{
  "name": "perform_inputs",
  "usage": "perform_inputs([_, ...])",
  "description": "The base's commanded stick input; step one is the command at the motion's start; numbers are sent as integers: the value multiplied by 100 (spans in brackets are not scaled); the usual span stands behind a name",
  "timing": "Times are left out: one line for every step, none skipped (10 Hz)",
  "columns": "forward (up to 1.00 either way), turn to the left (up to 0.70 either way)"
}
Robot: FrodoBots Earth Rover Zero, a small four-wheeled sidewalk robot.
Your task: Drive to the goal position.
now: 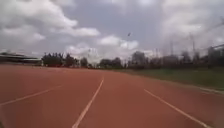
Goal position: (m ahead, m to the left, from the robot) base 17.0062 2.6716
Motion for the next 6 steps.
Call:
perform_inputs([70, 0])
perform_inputs([70, 0])
perform_inputs([70, 0])
perform_inputs([70, 0])
perform_inputs([70, 0])
perform_inputs([70, 0])
